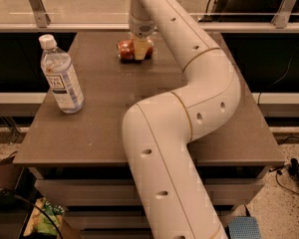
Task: Place coke can upright
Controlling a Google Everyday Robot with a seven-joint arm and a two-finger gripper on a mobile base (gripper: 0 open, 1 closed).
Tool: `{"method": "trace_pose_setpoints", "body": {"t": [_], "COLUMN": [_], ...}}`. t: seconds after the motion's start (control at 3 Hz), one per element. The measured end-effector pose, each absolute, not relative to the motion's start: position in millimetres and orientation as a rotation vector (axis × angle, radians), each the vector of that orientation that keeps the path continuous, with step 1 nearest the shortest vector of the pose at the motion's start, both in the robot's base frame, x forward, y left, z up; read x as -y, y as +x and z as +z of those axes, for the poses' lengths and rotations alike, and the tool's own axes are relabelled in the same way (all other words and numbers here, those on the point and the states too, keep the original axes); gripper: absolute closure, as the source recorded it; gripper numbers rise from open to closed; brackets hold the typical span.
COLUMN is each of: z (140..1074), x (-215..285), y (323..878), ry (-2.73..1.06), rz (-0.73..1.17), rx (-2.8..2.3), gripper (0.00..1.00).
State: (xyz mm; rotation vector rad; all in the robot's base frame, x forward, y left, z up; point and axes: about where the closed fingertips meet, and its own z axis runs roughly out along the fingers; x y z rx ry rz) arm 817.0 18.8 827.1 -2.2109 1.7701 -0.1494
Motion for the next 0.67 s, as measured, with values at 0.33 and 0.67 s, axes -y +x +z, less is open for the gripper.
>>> {"method": "trace_pose_setpoints", "body": {"t": [0.33, 0.67], "z": [826.4, 826.4], "x": [-19.5, -19.6], "y": [817.9, 818.0], "ry": [-2.209, -2.209], "rz": [-0.150, -0.150], "rx": [-1.769, -1.768], "gripper": [1.00, 1.00]}}
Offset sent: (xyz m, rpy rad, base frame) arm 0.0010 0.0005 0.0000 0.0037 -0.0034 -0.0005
